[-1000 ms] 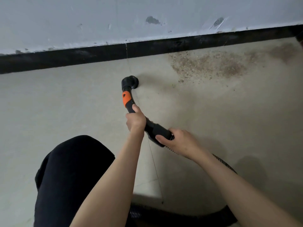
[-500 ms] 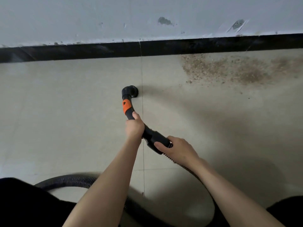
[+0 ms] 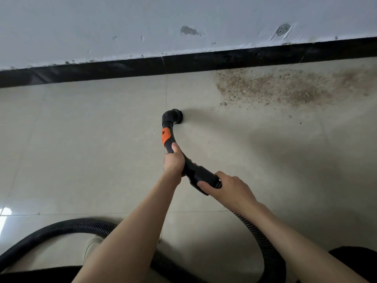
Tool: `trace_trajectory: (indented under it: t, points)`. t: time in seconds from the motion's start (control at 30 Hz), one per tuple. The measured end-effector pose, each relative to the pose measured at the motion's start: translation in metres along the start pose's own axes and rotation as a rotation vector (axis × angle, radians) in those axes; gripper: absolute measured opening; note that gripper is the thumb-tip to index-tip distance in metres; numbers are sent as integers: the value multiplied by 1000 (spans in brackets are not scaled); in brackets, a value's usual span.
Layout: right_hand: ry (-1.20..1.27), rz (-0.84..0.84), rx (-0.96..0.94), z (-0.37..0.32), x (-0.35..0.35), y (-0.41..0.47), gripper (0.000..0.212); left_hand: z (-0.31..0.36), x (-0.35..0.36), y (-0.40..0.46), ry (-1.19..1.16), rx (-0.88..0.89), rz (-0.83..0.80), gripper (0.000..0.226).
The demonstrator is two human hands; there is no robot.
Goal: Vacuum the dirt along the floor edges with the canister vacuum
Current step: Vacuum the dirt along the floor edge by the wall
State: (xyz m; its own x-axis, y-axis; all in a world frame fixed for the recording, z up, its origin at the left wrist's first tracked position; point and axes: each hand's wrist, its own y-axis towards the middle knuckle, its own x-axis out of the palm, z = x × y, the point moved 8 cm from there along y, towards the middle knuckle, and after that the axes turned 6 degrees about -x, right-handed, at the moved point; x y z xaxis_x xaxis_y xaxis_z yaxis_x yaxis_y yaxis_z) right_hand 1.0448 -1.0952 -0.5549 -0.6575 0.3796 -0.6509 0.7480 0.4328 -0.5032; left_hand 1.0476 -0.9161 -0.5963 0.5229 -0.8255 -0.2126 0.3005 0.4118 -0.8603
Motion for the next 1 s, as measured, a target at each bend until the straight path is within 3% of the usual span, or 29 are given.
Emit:
trace_trajectory:
  t: [0.47, 0.77, 1.0]
  points:
    - [91, 104, 62, 45, -42, 1, 51, 19, 68, -5, 41, 16, -12, 42]
    - [95, 165, 114, 63, -46, -30, 58, 13, 106, -28, 158, 55, -106, 43]
    - [178, 166, 101, 68, -45, -31, 50, 17, 115, -40, 192, 80, -115, 44]
